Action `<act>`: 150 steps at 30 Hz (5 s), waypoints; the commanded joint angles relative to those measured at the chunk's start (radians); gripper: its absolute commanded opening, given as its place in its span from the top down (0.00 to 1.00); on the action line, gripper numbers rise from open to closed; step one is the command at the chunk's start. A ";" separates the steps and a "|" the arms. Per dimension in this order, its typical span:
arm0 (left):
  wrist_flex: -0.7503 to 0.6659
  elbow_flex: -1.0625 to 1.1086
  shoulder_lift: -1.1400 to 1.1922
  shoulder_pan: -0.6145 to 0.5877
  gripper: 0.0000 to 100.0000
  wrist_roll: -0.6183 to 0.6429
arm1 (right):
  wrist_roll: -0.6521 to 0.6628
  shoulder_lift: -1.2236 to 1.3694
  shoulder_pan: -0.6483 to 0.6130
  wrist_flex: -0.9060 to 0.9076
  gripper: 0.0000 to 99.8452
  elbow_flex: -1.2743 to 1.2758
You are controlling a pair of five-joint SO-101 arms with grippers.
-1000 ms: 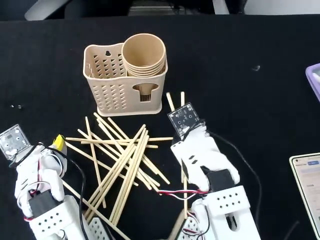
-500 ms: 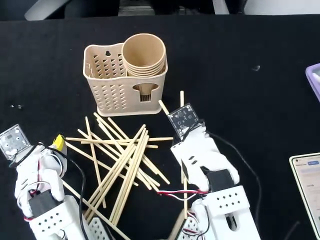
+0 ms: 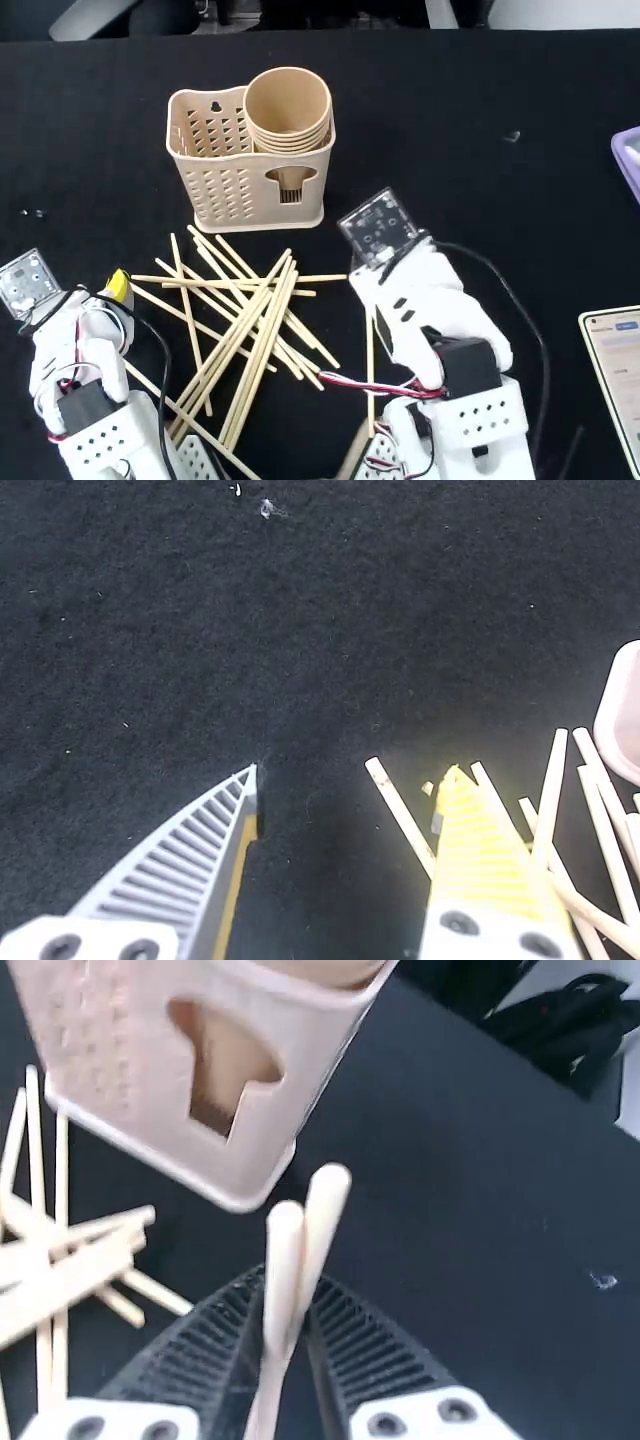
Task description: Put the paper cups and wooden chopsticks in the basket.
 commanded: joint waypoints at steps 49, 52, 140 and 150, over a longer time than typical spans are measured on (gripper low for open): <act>-0.002 -0.010 -0.006 0.002 0.72 0.000 | -0.064 -0.018 -0.048 -0.373 0.80 0.467; -0.002 -0.010 -0.006 0.004 0.72 0.000 | -0.066 -0.018 -0.048 -0.373 0.80 0.467; 0.002 -0.010 -0.006 -0.001 0.72 0.000 | 0.054 0.117 -0.052 0.115 0.99 0.156; 0.002 -0.010 -0.006 -0.001 0.72 0.000 | 0.233 0.021 0.206 -0.011 0.99 0.352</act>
